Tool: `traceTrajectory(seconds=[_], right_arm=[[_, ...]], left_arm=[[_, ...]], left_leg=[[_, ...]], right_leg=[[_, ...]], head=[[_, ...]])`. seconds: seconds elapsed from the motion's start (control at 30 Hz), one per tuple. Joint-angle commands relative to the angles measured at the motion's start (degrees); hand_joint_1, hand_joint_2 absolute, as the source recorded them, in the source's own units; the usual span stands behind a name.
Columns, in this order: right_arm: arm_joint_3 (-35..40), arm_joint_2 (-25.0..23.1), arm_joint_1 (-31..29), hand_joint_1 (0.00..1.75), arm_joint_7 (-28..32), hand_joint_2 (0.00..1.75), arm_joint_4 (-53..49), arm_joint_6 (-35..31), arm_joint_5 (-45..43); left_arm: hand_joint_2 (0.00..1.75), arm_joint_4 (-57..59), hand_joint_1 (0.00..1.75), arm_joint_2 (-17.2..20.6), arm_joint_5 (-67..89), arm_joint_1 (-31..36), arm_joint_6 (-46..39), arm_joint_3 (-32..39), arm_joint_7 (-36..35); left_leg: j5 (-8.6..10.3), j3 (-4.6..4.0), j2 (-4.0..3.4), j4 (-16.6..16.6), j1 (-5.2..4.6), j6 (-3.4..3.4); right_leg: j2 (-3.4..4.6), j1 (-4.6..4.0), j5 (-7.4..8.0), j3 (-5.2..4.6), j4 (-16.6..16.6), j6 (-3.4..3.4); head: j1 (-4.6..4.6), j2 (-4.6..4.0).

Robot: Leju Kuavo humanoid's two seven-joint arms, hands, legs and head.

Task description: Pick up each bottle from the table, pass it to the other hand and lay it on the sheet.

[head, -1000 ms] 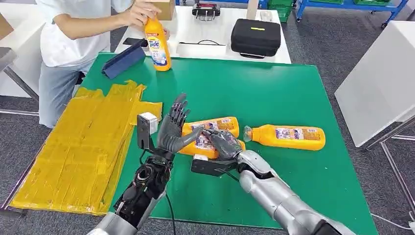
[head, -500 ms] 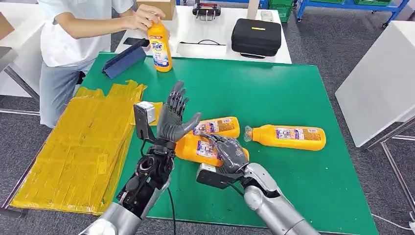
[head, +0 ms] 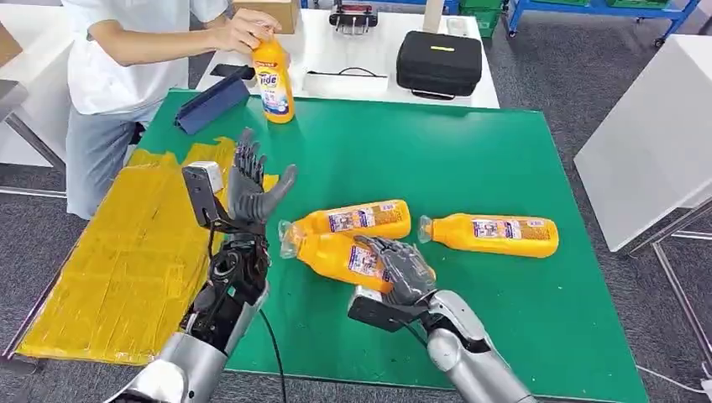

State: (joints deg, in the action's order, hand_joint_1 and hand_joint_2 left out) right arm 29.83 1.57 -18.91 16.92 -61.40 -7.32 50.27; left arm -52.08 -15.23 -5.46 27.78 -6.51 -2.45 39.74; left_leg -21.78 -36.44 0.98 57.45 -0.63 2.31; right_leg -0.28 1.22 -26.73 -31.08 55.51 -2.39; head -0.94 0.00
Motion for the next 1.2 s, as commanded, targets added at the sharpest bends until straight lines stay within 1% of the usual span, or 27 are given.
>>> traceTrajectory(seconds=[0.03,0.07,0.1,0.13,0.2,0.3,0.37,0.4,0.47,0.5,0.53,0.67,0.73,0.83,0.9,0.93,0.97,1.0,1.03,1.1,1.13,1.17,1.2], right_arm=[[0.0,-0.2,-1.7,1.75,-0.6,1.75,6.2,2.0,-0.5],[0.6,0.2,-1.2,1.75,-0.9,1.75,8.3,2.9,-0.7],[1.0,0.4,-1.1,1.75,-1.3,1.75,10.1,2.6,-0.4],[0.9,0.3,-1.2,1.75,-1.8,1.75,13.3,2.5,-0.7],[0.5,0.3,-1.1,1.75,-1.7,1.75,16.5,1.4,-1.1],[0.2,0.6,-0.5,1.75,-1.5,1.75,17.1,0.8,-1.3],[0.2,0.6,-0.5,1.75,-1.5,1.75,17.1,0.8,-1.3],[0.2,0.6,-0.5,1.75,-1.5,1.75,17.1,0.8,-1.3],[-0.4,1.2,-0.3,1.75,-1.6,1.75,16.6,0.8,-2.1],[-0.7,1.6,-0.1,1.75,-0.9,1.75,16.4,0.4,-2.7],[-1.0,2.2,0.1,1.75,0.2,1.75,15.8,-0.6,-3.5],[-2.7,3.7,2.0,1.75,2.4,1.75,9.8,-4.1,-6.5],[-4.7,3.8,3.1,1.75,3.6,1.75,4.2,-7.3,-8.3],[-6.1,3.7,3.9,1.75,3.2,1.75,-0.9,-7.8,-8.9],[-7.9,3.0,5.8,1.75,2.8,1.75,-6.0,-9.1,-8.8],[-8.6,2.9,6.8,1.75,2.7,1.75,-8.2,-9.7,-8.8],[-10.3,2.1,8.7,1.75,2.7,1.75,-11.9,-11.4,-8.7],[-10.5,2.1,9.2,1.75,2.6,1.75,-13.1,-11.4,-8.5],[-12.6,0.6,11.0,1.75,2.9,1.75,-17.3,-13.2,-8.6],[-12.9,0.4,11.7,1.75,2.8,1.75,-18.7,-13.2,-8.6],[-14.4,-0.8,12.6,1.75,2.9,1.75,-20.7,-14.2,-8.4],[-15.5,-1.7,13.3,1.75,3.4,1.75,-21.9,-15.5,-8.0],[-16.4,-2.4,13.8,1.75,3.9,1.75,-22.9,-16.6,-8.2]], left_arm=[[1.75,4.4,0.0,1.7,1.9,3.5,-1.9,1.9,0.3],[1.75,4.3,0.0,2.0,3.3,4.1,-3.6,1.9,0.3],[1.75,4.5,0.0,2.2,3.6,4.5,-3.8,2.1,0.3],[1.75,5.1,0.0,2.5,4.0,5.1,-4.9,2.6,0.3],[1.75,5.6,0.0,2.9,4.2,5.6,-5.1,3.2,0.3],[1.75,5.7,0.0,3.0,4.2,5.7,-5.0,3.4,0.3],[1.75,5.7,0.0,3.0,4.2,5.7,-5.0,3.4,0.3],[1.75,5.7,0.0,3.0,4.2,5.7,-5.0,3.4,0.3],[1.75,5.9,0.0,3.1,4.5,5.9,-5.5,3.6,0.3],[1.75,5.9,0.0,3.2,4.5,5.9,-5.8,3.8,0.3],[1.75,6.1,0.0,3.4,4.3,5.9,-6.1,4.1,0.3],[1.75,5.0,0.0,3.9,4.0,5.2,-6.1,5.0,0.3],[1.75,4.8,0.0,4.3,4.0,5.1,-6.2,5.7,0.3],[1.75,5.1,0.0,4.5,4.2,5.5,-6.7,6.1,0.3],[1.75,5.7,0.0,4.2,4.1,6.0,-7.2,6.7,0.3],[1.75,5.7,0.0,4.1,4.2,6.0,-7.2,6.7,0.3],[1.75,6.2,0.0,4.0,4.7,6.2,-6.8,6.3,0.3],[1.75,6.2,0.0,3.8,4.8,6.2,-7.0,6.3,0.3],[1.75,7.1,0.0,3.3,5.1,6.7,-6.7,5.9,0.3],[1.75,7.2,0.0,3.1,5.3,6.7,-6.9,5.9,0.3],[1.75,7.8,0.0,2.9,5.3,6.9,-6.7,5.7,0.3],[1.75,8.3,0.0,2.7,5.4,7.1,-6.4,5.5,0.3],[1.75,8.6,0.0,2.4,5.4,7.2,-6.4,5.4,0.3]], left_leg=[[-0.04,0.11,-0.07,0.0,0.01,-0.1],[-0.17,0.36,-0.19,0.0,0.09,-0.26],[-0.07,0.15,-0.07,0.0,0.06,-0.14],[-0.11,0.26,-0.09,0.0,0.09,-0.21],[-0.05,0.17,-0.03,0.0,0.07,-0.13],[-0.09,0.29,-0.05,-0.1,0.09,-0.19],[-0.02,0.24,-0.11,-0.1,0.07,-0.11],[-0.04,0.37,-0.11,-0.1,0.13,-0.17],[-0.04,0.47,-0.05,-0.1,0.18,-0.18],[-0.06,0.53,-0.03,0.0,0.16,-0.17],[-0.06,0.54,-0.01,-0.1,0.12,-0.16],[0.01,0.57,0.04,-0.2,0.18,-0.27],[-0.01,0.54,0.06,-0.1,0.11,-0.15],[0.01,0.5,0.06,0.0,0.05,-0.07],[0.03,0.35,0.09,0.0,-0.01,-0.04],[-0.01,0.34,0.04,0.0,0.01,-0.06],[0.12,0.11,0.09,0.0,-0.01,0.01],[0.08,0.12,0.01,0.0,0.0,-0.04],[0.12,0.02,0.05,0.0,-0.02,0.0],[-0.01,0.15,0.01,0.1,0.03,-0.14],[0.15,-0.05,0.13,0.0,-0.02,0.0],[0.08,0.03,0.1,0.1,0.01,-0.06],[0.13,-0.07,0.09,0.0,0.01,-0.01]], right_leg=[[0.04,-0.01,-0.02,0.11,0.0,0.08],[0.12,-0.09,-0.09,0.37,-0.1,0.21],[0.04,-0.06,-0.03,0.17,-0.1,0.12],[0.04,-0.1,-0.06,0.3,-0.1,0.17],[0.0,-0.07,-0.02,0.18,-0.1,0.11],[0.0,-0.1,-0.05,0.33,-0.2,0.16],[0.02,-0.08,-0.01,0.2,-0.1,0.09],[0.01,-0.13,-0.02,0.35,-0.2,0.14],[-0.05,-0.15,-0.04,0.32,-0.2,0.18],[-0.05,-0.13,-0.06,-0.01,-0.1,0.16],[-0.04,-0.08,-0.09,-0.06,-0.1,0.14],[-0.1,-0.15,-0.04,0.03,-0.3,0.25],[-0.08,-0.08,-0.05,-0.02,-0.2,0.17],[-0.04,-0.03,-0.05,-0.06,-0.1,0.19],[-0.01,0.02,0.0,0.06,-0.1,0.18],[0.03,-0.01,0.0,0.34,-0.1,0.19],[0.0,0.03,0.15,0.16,0.0,0.01],[0.07,0.01,0.11,0.15,0.0,0.06],[0.03,0.03,0.13,0.06,0.0,0.02],[0.01,-0.02,0.0,0.18,0.0,0.13],[-0.09,0.03,0.13,0.0,0.0,0.01],[-0.06,0.0,0.08,0.06,0.0,0.06],[-0.04,0.0,0.14,-0.06,0.0,0.01]], head=[[0.02,-0.02],[0.0,-0.02],[0.02,-0.02],[0.0,-0.02],[0.0,-0.02],[0.0,-0.02],[-0.04,-0.02],[0.0,-0.02],[0.0,-0.02],[0.02,-0.02],[0.0,-0.02],[0.02,-0.02],[0.0,-0.02],[0.02,-0.02],[0.02,-0.02],[0.0,-0.02],[0.02,-0.02],[0.02,-0.02],[0.02,-0.02],[0.0,-0.02],[0.02,-0.02],[0.02,-0.02],[-0.02,-0.02]])
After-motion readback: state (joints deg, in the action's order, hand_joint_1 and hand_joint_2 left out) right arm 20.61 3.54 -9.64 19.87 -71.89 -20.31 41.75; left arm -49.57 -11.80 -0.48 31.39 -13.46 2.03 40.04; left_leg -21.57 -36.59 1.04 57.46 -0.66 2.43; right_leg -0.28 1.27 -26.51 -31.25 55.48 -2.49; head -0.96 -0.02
